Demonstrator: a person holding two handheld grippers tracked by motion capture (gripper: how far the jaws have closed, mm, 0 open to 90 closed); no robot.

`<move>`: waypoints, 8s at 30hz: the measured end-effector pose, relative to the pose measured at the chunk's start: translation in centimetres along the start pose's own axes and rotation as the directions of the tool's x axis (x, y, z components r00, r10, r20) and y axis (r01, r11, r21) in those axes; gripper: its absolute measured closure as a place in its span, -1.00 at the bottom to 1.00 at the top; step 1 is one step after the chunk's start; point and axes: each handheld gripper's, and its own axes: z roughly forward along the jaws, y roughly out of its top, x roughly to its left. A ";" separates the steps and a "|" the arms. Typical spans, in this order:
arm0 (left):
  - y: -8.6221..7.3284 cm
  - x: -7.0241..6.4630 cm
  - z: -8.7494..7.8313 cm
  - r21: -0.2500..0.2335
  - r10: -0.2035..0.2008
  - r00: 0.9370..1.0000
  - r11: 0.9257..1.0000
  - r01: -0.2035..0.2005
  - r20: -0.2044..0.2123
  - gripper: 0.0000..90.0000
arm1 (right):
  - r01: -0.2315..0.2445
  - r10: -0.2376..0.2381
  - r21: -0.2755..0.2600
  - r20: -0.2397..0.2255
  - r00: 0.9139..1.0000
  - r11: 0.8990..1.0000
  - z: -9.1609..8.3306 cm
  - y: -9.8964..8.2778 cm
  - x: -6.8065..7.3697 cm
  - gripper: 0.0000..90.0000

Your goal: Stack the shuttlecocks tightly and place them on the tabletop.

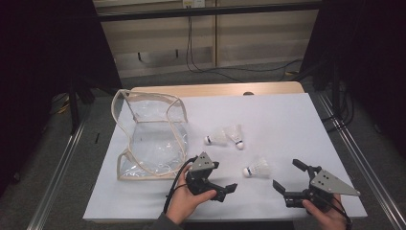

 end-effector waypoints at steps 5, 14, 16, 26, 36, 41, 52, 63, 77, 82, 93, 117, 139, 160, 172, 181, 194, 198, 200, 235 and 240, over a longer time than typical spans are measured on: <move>-0.4 0.0 -0.6 0.011 0.015 1.000 1.000 -0.015 0.017 -0.92 | 0.001 -0.001 0.000 0.003 1.000 1.000 0.0 0.0 -0.1 -0.96; -0.8 0.0 -1.7 0.030 0.048 0.997 0.998 -0.050 0.059 -0.92 | 0.001 -0.001 -0.001 0.000 1.000 1.000 0.0 0.0 0.0 -0.96; -0.9 0.0 -1.9 0.032 0.048 0.997 0.998 -0.050 0.068 -0.92 | 0.000 0.000 -0.001 0.000 1.000 1.000 0.0 0.0 0.0 -0.96; -1.5 0.1 -3.1 0.030 0.050 0.996 0.998 -0.052 0.080 -0.92 | -0.002 0.002 0.000 0.005 1.000 1.000 0.0 0.0 0.0 -0.96; -2.0 0.3 -4.3 0.045 0.049 0.996 0.998 -0.052 0.072 -0.92 | -0.002 0.002 0.001 0.004 1.000 1.000 0.1 0.0 0.0 -0.96; -2.2 0.5 -4.9 0.036 0.048 0.996 0.998 -0.051 0.079 -0.92 | -0.001 0.001 0.001 0.005 1.000 1.000 0.1 0.0 0.0 -0.96; -2.9 0.9 -6.1 0.041 0.044 0.997 0.998 -0.046 0.066 -0.91 | 0.001 -0.001 0.000 0.004 1.000 1.000 0.1 0.0 0.0 -0.96; -3.4 1.2 -6.9 0.054 0.051 0.997 0.997 -0.054 0.064 -0.86 | 0.000 0.000 0.000 0.004 1.000 1.000 0.1 0.0 0.0 -0.96; -3.9 1.8 -8.6 0.044 0.041 0.998 0.998 -0.043 0.039 -0.84 | 0.006 -0.006 0.004 0.003 1.000 1.000 0.1 0.0 0.0 -0.96; -4.1 2.2 -9.3 0.030 0.039 0.999 0.999 -0.040 0.007 -0.87 | 0.008 -0.008 0.000 0.004 1.000 1.000 0.1 0.0 0.1 -0.96; -4.5 2.8 -10.5 0.026 0.038 0.999 0.999 -0.038 -0.033 -0.90 | 0.007 -0.007 0.004 0.007 1.000 1.000 0.1 0.0 0.1 -0.96; -5.2 3.6 -12.4 0.005 0.043 0.997 0.999 -0.042 -0.065 -0.89 | 0.010 -0.010 0.004 0.004 1.000 1.000 0.2 0.0 0.2 -0.96; -6.0 5.0 -15.0 -0.042 0.014 0.991 0.999 -0.020 -0.135 -0.92 | 0.012 -0.012 0.006 0.006 1.000 1.000 0.2 0.0 0.2 -0.96; -6.5 6.3 -16.0 -0.072 -0.004 0.985 0.997 -0.008 -0.172 -0.92 | 0.012 -0.012 0.012 0.009 1.000 1.000 0.3 0.0 0.1 -0.96; -6.6 6.7 -16.3 -0.099 -0.009 0.984 0.995 -0.009 -0.180 -0.93 | 0.019 -0.019 0.025 0.012 1.000 1.000 0.4 0.0 0.0 -0.96; -6.4 6.8 -16.3 -0.102 -0.007 0.984 0.995 -0.011 -0.179 -0.93 | 0.027 -0.029 0.040 0.030 0.999 0.999 0.5 0.3 -0.4 -0.97; -6.3 6.8 -16.2 -0.108 -0.011 0.987 0.994 -0.007 -0.161 -0.93 | -0.005 0.002 0.062 0.060 0.998 0.998 1.6 1.1 -1.5 -0.96; -6.3 6.9 -16.1 -0.114 -0.014 0.987 0.993 -0.004 -0.160 -0.94 | -0.023 0.019 0.057 0.069 0.997 0.998 2.0 1.5 -2.0 -0.96; -6.3 6.9 -16.2 -0.111 -0.014 0.987 0.994 -0.003 -0.157 -0.94 | -0.030 0.026 0.061 0.074 0.997 0.998 2.1 1.8 -2.3 -0.96; -6.3 6.9 -15.9 -0.123 -0.023 0.991 0.992 0.006 -0.133 -0.95 | -0.062 0.052 0.103 0.094 0.994 0.993 6.2 4.1 -5.0 -0.95; -6.4 6.9 -15.9 -0.123 -0.020 0.992 0.992 0.004 -0.127 -0.95 | -0.055 0.045 0.113 0.095 0.994 0.992 7.2 4.8 -5.1 -0.95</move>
